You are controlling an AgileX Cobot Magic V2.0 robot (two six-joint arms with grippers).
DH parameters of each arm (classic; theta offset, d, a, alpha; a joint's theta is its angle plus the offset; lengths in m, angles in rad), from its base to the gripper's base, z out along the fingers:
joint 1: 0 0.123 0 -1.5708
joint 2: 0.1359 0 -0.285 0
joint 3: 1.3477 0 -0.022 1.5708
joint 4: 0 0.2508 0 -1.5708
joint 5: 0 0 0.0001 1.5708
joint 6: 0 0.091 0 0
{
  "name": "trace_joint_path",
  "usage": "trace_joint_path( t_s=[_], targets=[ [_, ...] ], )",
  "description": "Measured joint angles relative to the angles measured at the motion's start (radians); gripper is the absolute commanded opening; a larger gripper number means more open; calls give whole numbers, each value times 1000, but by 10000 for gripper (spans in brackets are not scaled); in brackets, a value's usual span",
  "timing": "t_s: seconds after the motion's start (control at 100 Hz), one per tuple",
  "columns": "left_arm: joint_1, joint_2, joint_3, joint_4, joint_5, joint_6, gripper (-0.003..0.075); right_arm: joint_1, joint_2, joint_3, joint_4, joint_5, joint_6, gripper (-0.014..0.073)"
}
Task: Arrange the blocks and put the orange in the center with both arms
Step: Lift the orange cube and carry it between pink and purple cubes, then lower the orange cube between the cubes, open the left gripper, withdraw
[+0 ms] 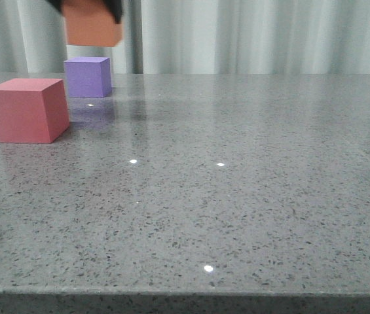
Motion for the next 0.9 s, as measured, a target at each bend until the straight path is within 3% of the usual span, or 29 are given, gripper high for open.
trace_joint_path(
  t_s=[0.13, 0.32, 0.9],
  targets=[
    [86, -80, 126, -70, -98, 89, 297, 0, 0, 0, 0, 0, 0, -69],
    [165, -81, 171, -205, -151, 213, 297, 0, 0, 0, 0, 0, 0, -69],
    [182, 86, 172, -233, -251, 238, 297, 0, 0, 0, 0, 0, 0, -69]
  ],
)
